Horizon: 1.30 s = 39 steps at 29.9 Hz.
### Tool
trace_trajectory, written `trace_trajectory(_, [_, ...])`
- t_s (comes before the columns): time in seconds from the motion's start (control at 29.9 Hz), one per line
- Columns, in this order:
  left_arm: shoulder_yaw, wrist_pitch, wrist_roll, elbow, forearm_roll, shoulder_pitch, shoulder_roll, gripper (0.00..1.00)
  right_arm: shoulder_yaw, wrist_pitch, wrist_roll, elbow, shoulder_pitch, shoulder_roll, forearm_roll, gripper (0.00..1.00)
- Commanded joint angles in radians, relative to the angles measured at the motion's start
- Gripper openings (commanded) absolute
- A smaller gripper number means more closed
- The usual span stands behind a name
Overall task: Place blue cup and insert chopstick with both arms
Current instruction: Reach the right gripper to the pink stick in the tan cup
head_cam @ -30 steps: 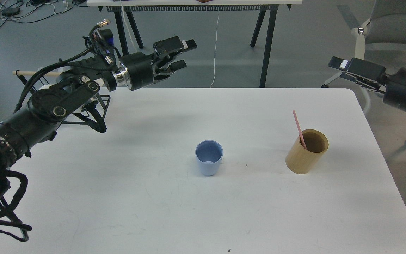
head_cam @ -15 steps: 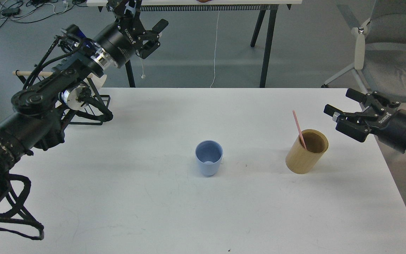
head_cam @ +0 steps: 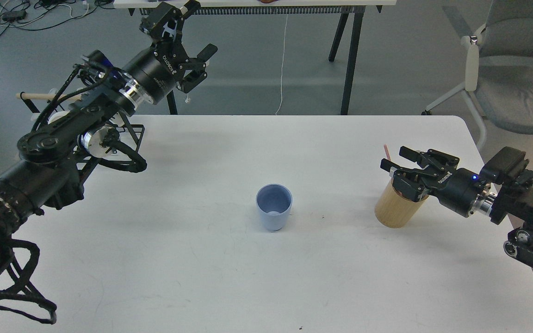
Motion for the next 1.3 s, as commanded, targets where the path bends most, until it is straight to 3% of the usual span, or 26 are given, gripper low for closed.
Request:
trace_trajectory(0.0, [0.000, 0.000, 0.000, 0.001, 0.000, 0.003, -0.001, 0.99, 0.001, 0.000, 0.000, -0.035, 0.009, 0.049, 0.000, 0.59])
trace_trajectory(0.47, [-0.003, 0.000, 0.000, 0.008, 0.000, 0.023, -0.002, 0.99, 0.003, 0.000, 0.000, -0.049, 0.032, 0.078, 0.000, 0.45])
trace_trajectory(0.77, [-0.003, 0.000, 0.000, 0.009, -0.002, 0.026, -0.002, 0.99, 0.003, 0.000, 0.000, -0.044, 0.047, 0.081, 0.000, 0.30])
trace_trajectory(1.27, [-0.005, 0.000, 0.000, 0.011, -0.003, 0.031, -0.001, 0.99, 0.000, 0.000, 0.000, -0.041, 0.055, 0.063, -0.003, 0.20])
